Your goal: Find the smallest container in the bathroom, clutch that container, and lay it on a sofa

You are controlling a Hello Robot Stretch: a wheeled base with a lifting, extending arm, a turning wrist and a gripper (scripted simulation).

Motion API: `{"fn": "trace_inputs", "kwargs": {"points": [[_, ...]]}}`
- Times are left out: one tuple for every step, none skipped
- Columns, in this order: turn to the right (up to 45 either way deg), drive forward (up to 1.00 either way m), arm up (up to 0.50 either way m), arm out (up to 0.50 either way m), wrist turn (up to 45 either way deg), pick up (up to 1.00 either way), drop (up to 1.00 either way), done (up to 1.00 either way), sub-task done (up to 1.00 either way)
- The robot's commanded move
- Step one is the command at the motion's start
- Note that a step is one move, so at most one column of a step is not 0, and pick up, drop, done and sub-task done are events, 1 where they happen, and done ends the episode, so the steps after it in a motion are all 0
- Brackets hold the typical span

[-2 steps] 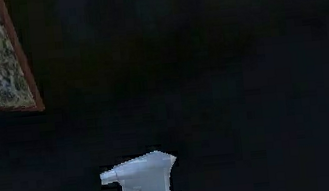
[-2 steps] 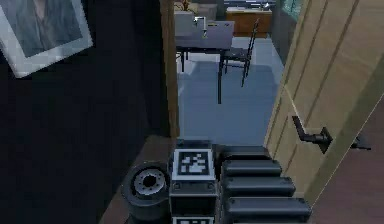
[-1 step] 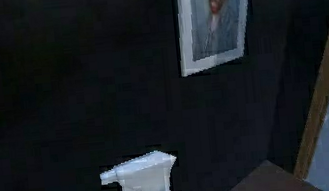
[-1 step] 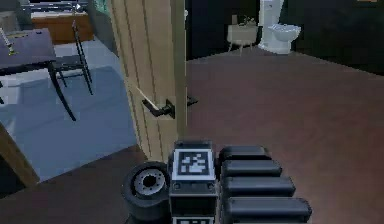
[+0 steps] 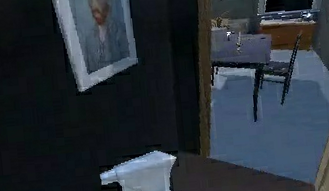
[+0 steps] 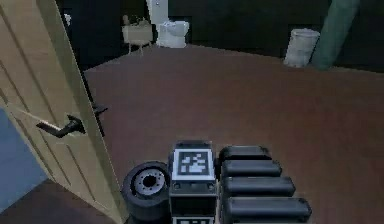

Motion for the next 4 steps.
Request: {"fn": "trace_inputs", "kwargs": {"points": [[0.0, 0.70, 0.00, 0.00, 0.0, 0.00, 0.00, 0.00, 0.00], [45.0, 0.00, 0.00, 0.00, 0.0, 0.00, 0.00, 0.00, 0.00], [0.0, 1.00, 0.00, 0.00, 0.0, 0.00, 0.00, 0.00, 0.00], [9.0, 0.00, 0.00, 0.00, 0.0, 0.00, 0.00, 0.00, 0.00]]}}
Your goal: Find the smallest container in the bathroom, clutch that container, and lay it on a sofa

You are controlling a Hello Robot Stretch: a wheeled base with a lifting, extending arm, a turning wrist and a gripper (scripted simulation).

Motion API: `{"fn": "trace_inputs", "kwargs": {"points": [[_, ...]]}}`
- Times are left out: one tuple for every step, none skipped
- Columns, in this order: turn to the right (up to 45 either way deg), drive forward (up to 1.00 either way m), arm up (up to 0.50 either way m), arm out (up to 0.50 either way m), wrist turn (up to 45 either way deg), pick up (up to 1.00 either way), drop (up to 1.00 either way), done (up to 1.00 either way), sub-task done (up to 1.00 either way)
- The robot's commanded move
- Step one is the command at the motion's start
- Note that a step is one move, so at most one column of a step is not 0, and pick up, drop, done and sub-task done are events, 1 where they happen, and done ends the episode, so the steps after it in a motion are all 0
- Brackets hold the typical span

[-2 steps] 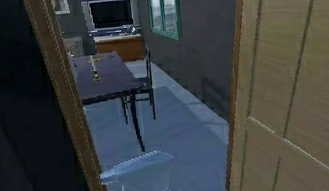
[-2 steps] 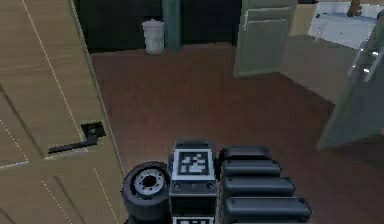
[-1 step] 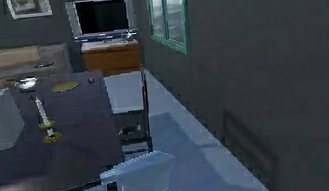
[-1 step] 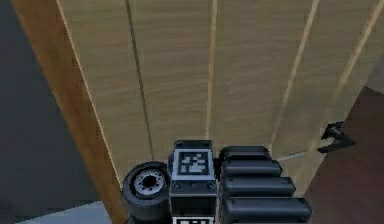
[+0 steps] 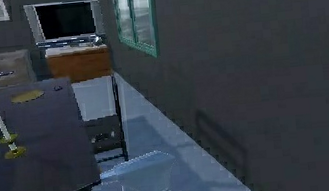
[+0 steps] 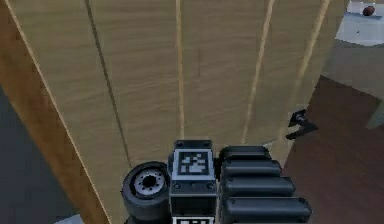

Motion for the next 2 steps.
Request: {"fn": "trace_inputs", "kwargs": {"points": [[0.0, 0.30, 0.00, 0.00, 0.0, 0.00, 0.00, 0.00, 0.00], [0.0, 1.00, 0.00, 0.00, 0.0, 0.00, 0.00, 0.00, 0.00]]}}
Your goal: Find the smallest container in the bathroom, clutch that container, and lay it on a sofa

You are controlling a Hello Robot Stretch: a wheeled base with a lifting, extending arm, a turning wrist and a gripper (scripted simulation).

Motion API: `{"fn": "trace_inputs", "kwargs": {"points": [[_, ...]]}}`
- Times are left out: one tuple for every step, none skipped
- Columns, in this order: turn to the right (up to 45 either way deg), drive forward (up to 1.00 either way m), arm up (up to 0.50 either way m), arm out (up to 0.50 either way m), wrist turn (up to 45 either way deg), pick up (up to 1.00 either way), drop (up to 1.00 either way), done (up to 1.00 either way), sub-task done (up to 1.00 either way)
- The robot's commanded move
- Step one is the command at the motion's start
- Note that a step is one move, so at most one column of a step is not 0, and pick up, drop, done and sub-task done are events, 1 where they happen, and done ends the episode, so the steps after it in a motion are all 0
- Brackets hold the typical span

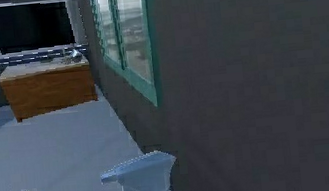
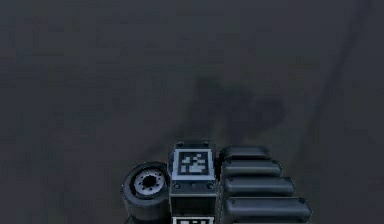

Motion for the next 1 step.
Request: {"fn": "trace_inputs", "kwargs": {"points": [[-18.0, 0.00, 0.00, 0.00, 0.0, 0.00, 0.00, 0.00, 0.00]]}}
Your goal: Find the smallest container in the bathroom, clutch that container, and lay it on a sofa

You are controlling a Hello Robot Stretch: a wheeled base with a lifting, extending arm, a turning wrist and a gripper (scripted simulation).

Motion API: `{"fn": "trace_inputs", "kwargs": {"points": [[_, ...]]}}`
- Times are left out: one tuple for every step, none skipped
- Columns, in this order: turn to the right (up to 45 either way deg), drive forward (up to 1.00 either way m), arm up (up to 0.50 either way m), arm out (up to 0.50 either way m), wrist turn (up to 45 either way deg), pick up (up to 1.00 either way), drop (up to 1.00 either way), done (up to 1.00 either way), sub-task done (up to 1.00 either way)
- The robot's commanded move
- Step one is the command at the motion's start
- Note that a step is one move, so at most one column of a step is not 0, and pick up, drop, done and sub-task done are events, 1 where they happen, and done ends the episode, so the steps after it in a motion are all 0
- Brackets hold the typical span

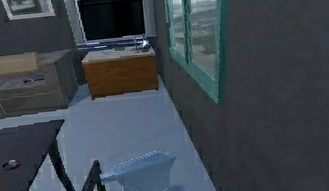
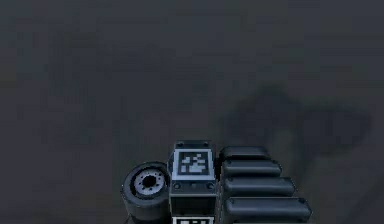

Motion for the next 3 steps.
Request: {"fn": "trace_inputs", "kwargs": {"points": [[0.0, 0.15, 0.00, 0.00, 0.0, 0.00, 0.00, 0.00, 0.00], [-6.0, 0.00, 0.00, 0.00, 0.0, 0.00, 0.00, 0.00, 0.00], [0.0, 0.45, 0.00, 0.00, 0.0, 0.00, 0.00, 0.00, 0.00]]}}
